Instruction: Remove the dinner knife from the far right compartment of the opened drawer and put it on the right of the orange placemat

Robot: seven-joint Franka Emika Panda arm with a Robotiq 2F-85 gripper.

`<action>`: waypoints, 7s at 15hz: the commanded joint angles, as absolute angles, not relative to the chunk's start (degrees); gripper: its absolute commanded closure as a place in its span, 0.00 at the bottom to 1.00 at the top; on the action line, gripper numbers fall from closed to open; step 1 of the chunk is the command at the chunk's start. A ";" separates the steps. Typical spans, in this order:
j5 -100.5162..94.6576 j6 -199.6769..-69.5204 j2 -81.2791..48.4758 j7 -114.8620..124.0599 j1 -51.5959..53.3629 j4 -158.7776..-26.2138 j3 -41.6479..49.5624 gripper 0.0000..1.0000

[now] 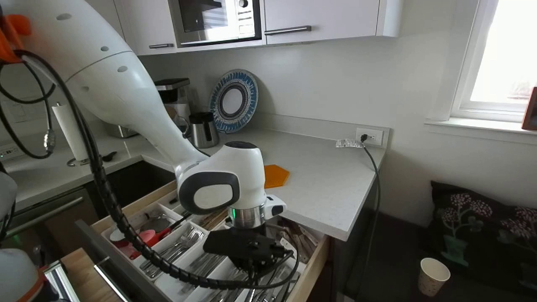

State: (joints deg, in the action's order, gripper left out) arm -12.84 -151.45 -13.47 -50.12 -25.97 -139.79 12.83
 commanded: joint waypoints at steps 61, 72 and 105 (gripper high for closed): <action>-19.23 -127.48 -32.12 0.42 -5.34 -95.66 8.53 0.97; -15.14 -125.34 -35.90 -6.65 -7.00 -90.18 7.48 0.97; -4.13 -89.47 -16.42 -6.61 -9.82 -90.60 7.14 0.00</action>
State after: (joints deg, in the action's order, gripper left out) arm -9.14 -95.54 -21.77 -9.25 -8.90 -86.87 7.83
